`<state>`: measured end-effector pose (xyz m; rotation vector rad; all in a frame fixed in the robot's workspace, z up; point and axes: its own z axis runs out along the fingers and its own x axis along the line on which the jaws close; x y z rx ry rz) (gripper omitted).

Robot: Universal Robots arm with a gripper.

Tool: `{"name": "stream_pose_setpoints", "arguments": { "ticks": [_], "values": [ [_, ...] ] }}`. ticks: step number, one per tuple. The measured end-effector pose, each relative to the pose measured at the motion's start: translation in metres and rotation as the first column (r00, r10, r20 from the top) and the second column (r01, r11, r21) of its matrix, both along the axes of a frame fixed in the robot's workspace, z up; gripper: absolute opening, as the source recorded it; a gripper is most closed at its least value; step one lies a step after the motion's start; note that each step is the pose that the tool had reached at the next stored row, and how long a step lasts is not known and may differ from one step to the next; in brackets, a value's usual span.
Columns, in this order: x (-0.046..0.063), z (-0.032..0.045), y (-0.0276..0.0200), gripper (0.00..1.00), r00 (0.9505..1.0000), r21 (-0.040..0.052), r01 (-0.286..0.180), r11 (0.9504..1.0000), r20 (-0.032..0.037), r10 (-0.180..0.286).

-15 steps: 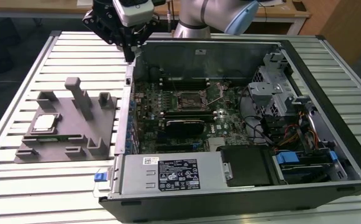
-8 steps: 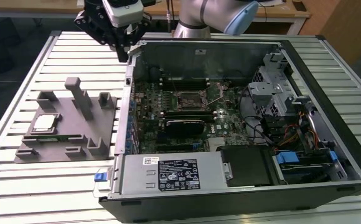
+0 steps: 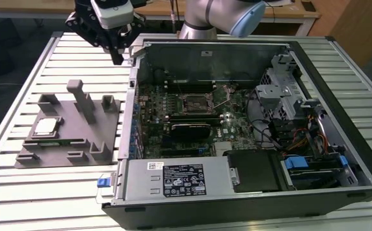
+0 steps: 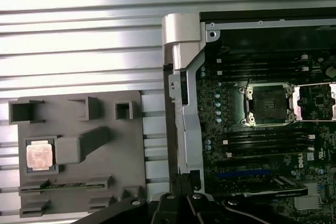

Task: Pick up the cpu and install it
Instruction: 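Reach for the cpu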

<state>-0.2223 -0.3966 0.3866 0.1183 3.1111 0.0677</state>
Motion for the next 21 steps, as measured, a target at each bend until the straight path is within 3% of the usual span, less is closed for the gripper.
{"name": "stream_pose_setpoints", "arguments": {
  "ticks": [21],
  "values": [
    [-0.05, -0.0076, 0.0017, 0.11, 1.0, 0.0, 0.0, 1.0, 0.0011, 0.0]
  ]
}}
